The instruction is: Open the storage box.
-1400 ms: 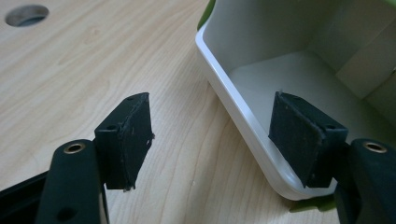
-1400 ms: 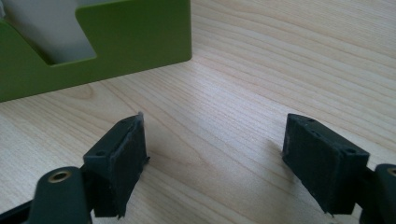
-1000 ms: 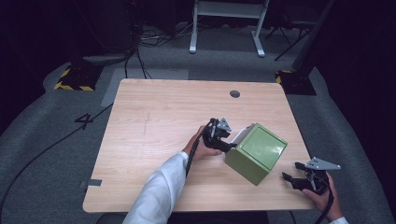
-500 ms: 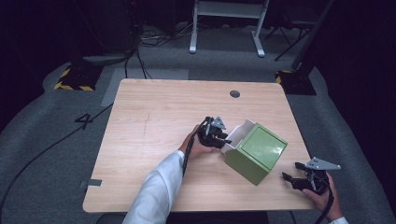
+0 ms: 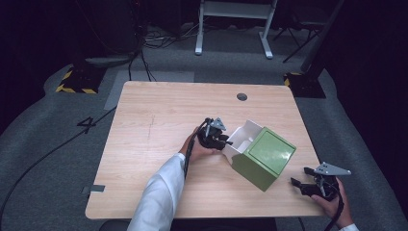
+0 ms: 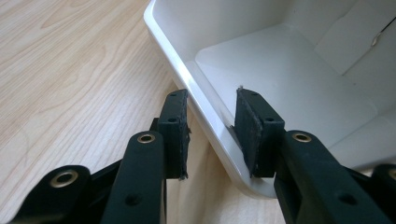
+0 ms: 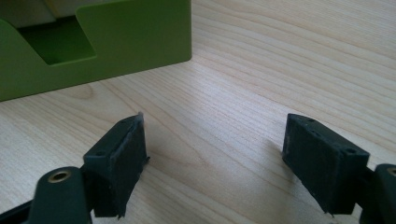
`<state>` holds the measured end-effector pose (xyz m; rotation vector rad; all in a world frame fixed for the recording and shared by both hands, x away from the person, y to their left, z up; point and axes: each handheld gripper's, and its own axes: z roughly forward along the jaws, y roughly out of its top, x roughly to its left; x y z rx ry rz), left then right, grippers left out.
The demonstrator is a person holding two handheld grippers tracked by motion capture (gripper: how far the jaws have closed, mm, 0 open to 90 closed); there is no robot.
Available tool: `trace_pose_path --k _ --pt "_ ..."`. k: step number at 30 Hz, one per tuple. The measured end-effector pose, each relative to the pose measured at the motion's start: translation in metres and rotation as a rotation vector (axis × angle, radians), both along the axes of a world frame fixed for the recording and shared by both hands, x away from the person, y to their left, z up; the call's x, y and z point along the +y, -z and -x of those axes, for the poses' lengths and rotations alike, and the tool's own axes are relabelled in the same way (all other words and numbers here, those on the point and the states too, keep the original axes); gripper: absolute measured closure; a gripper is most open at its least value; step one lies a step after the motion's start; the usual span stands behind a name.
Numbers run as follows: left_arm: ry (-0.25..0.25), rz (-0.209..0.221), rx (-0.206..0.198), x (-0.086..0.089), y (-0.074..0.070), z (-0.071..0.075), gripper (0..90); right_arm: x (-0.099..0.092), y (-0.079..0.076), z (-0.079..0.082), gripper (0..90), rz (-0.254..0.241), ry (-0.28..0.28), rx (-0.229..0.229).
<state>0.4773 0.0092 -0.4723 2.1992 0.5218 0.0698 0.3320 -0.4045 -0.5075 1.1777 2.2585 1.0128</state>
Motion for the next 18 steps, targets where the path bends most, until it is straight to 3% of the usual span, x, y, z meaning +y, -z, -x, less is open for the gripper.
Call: trace_pose_path --k 18 --pt "-0.038 0.004 -0.003 0.020 0.001 -0.010 66.1 0.000 0.000 0.000 21.7 0.001 0.000 -0.001"
